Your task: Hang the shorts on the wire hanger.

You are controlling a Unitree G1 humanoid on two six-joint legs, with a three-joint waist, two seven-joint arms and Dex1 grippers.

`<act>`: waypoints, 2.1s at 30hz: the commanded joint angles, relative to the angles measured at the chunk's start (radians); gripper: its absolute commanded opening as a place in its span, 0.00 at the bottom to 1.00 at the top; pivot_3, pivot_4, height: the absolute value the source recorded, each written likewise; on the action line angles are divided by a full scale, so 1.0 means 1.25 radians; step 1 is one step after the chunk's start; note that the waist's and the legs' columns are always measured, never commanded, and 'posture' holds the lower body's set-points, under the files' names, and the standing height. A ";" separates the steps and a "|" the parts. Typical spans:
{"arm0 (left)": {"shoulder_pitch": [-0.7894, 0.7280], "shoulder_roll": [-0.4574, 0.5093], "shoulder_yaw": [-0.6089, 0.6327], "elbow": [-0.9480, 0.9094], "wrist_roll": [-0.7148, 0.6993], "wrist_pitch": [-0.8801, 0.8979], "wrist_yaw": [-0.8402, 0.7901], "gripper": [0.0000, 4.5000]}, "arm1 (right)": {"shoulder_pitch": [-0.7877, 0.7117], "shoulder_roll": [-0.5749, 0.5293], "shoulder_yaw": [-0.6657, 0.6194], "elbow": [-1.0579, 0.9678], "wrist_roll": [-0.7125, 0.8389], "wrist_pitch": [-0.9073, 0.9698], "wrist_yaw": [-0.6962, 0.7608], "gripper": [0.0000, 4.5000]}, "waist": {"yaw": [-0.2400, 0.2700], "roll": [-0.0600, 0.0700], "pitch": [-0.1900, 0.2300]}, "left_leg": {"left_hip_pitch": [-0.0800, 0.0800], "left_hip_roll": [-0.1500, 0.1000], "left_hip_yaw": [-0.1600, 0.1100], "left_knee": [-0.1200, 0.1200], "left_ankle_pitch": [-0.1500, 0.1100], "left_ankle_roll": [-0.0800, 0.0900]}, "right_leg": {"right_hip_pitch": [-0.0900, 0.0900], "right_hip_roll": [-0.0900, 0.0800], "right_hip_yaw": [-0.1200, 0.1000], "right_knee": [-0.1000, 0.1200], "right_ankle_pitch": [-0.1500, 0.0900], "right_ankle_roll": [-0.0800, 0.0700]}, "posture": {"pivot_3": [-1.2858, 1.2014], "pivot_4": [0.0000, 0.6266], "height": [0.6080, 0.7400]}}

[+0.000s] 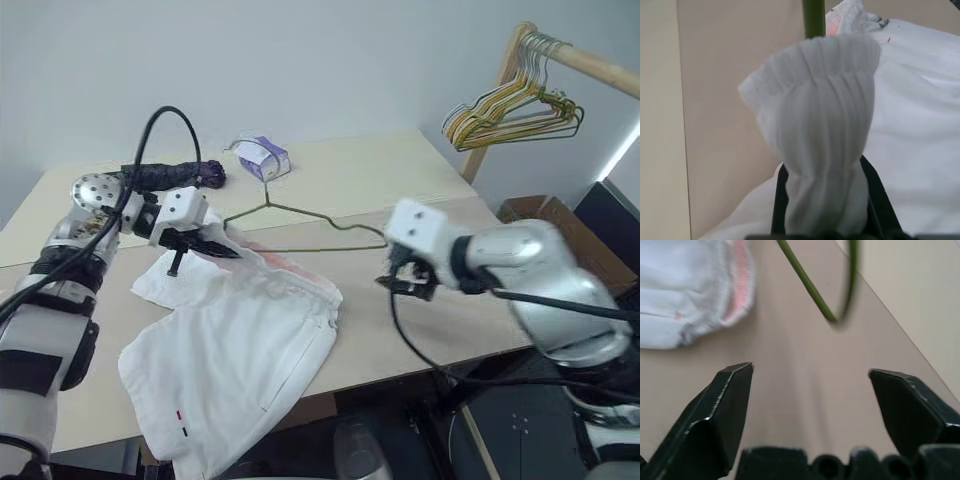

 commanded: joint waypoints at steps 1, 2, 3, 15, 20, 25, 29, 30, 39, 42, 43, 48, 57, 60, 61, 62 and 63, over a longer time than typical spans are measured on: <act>0.001 0.006 0.034 -0.022 -0.009 0.010 -0.003 0.00 | 0.057 0.033 -0.132 -0.024 0.096 0.044 0.013 0.99 | -0.001 0.000 0.000 | 0.000 0.000 0.000 0.000 0.000 0.000 | 0.000 0.000 0.000 0.000 0.000 0.000 | 0.37 0.00 1.00; 0.003 0.003 0.041 -0.021 -0.004 0.011 -0.003 0.00 | 0.067 0.054 -0.150 -0.024 0.116 0.059 0.002 0.99 | -0.003 0.000 0.000 | 0.000 0.000 0.000 0.000 0.000 0.000 | 0.000 0.000 0.000 0.000 0.000 0.000 | 0.37 0.00 1.00; 0.004 0.000 0.046 -0.020 0.000 0.010 -0.003 0.00 | 0.083 0.072 -0.158 -0.024 0.131 0.065 -0.007 0.99 | -0.006 0.000 0.000 | 0.000 0.000 0.000 0.001 0.000 0.000 | 0.000 0.000 0.000 0.000 0.000 0.000 | 0.37 0.00 1.00; 0.005 -0.012 0.064 -0.026 0.015 0.017 -0.003 0.00 | 0.143 0.471 -0.027 0.111 0.152 0.095 -0.279 0.99 | -0.014 0.000 0.000 | 0.001 0.000 0.000 0.001 0.000 0.000 | 0.001 0.001 0.000 0.001 0.000 0.000 | 0.38 0.00 1.00; 0.011 -0.011 0.064 -0.038 0.008 0.024 -0.003 0.00 | 0.101 0.554 -0.011 0.182 0.163 0.136 -0.327 0.99 | -0.009 0.000 0.000 | 0.001 0.000 -0.001 0.001 0.000 0.000 | 0.001 0.001 0.000 0.002 0.000 0.000 | 0.38 0.00 1.00; 0.019 -0.011 0.070 -0.045 0.010 0.024 -0.003 0.00 | 0.088 0.590 -0.003 0.220 0.164 0.120 -0.346 0.99 | -0.004 0.000 0.000 | 0.002 0.000 -0.001 0.001 0.000 0.000 | 0.000 0.001 0.000 0.004 0.000 0.001 | 0.38 0.00 1.00; 0.025 -0.011 0.074 -0.049 0.011 0.023 -0.003 0.00 | 0.094 0.619 0.017 0.238 0.160 0.092 -0.354 0.79 | -0.005 0.000 0.000 | 0.002 0.000 -0.001 0.001 0.000 0.000 | 0.000 0.001 0.001 0.004 0.000 0.001 | 0.38 0.00 1.00; 0.025 -0.011 0.076 -0.049 0.011 0.023 -0.003 0.00 | 0.096 0.626 0.016 0.241 0.160 0.087 -0.357 0.72 | -0.005 0.000 0.000 | 0.002 0.000 -0.001 0.001 0.000 0.000 | 0.000 0.001 0.001 0.005 0.000 0.001 | 0.38 0.00 1.00; 0.040 0.002 0.071 -0.062 0.002 0.031 -0.003 0.00 | 0.115 0.631 -0.021 0.234 0.154 0.032 -0.393 0.02 | -0.003 0.000 0.000 | 0.001 0.000 -0.001 0.001 0.000 0.000 | 0.000 0.001 0.001 0.005 -0.001 0.002 | 0.38 0.00 1.00; 0.061 0.029 0.032 -0.077 0.000 0.014 -0.003 0.00 | 0.102 0.594 -0.064 0.242 0.156 0.041 -0.401 0.01 | -0.004 0.000 0.000 | 0.002 0.000 -0.001 0.001 0.000 0.000 | 0.000 0.001 0.001 0.005 -0.001 0.002 | 0.38 0.00 1.00; 0.067 0.037 0.019 -0.084 -0.003 0.011 -0.003 0.00 | 0.100 0.583 -0.071 0.242 0.156 0.040 -0.399 0.01 | -0.004 0.000 0.000 | 0.002 0.000 -0.001 0.001 0.000 0.000 | 0.000 0.001 0.001 0.005 -0.001 0.002 | 0.38 0.00 1.00; 0.099 0.072 -0.026 -0.111 -0.023 0.006 -0.003 0.00 | 0.098 0.507 -0.107 0.225 0.180 0.039 -0.363 0.01 | -0.002 0.000 0.000 | 0.001 0.000 -0.001 0.001 0.000 0.000 | 0.000 0.001 0.001 0.005 -0.001 0.002 | 0.38 0.00 1.00; 0.125 0.089 -0.053 -0.097 0.022 -0.047 -0.003 0.00 | 0.088 0.420 -0.120 0.217 0.210 0.038 -0.339 0.01 | -0.004 0.000 0.000 | 0.002 0.000 -0.001 0.001 0.000 0.000 | 0.000 0.001 0.001 0.005 -0.001 0.002 | 0.38 0.00 1.00; 0.136 0.084 -0.041 -0.086 0.039 -0.052 -0.003 0.00 | 0.086 0.397 -0.120 0.215 0.219 0.035 -0.327 0.01 | -0.003 0.000 0.000 | 0.001 0.000 -0.001 0.002 0.000 0.000 | 0.000 0.001 0.001 0.005 -0.001 0.002 | 0.38 0.00 1.00; 0.137 0.082 -0.035 -0.084 0.038 -0.049 -0.003 0.00 | 0.086 0.391 -0.118 0.214 0.221 0.034 -0.325 0.01 | -0.002 0.000 0.000 | 0.001 0.000 -0.001 0.002 0.000 0.000 | 0.000 0.001 0.001 0.005 -0.001 0.002 | 0.38 0.00 1.00; 0.138 0.079 -0.025 -0.080 0.036 -0.045 -0.003 0.00 | 0.087 0.384 -0.116 0.212 0.224 0.033 -0.321 0.01 | -0.002 0.000 0.000 | 0.001 0.000 -0.001 0.002 0.000 0.000 | 0.000 0.001 0.001 0.005 -0.001 0.002 | 0.38 0.00 1.00; 0.136 0.077 -0.015 -0.077 0.029 -0.043 -0.003 0.00 | 0.090 0.379 -0.114 0.212 0.227 0.032 -0.319 0.01 | -0.002 0.000 0.000 | 0.001 0.000 -0.001 0.002 0.000 0.000 | 0.000 0.001 0.001 0.005 -0.001 0.002 | 0.38 0.00 1.00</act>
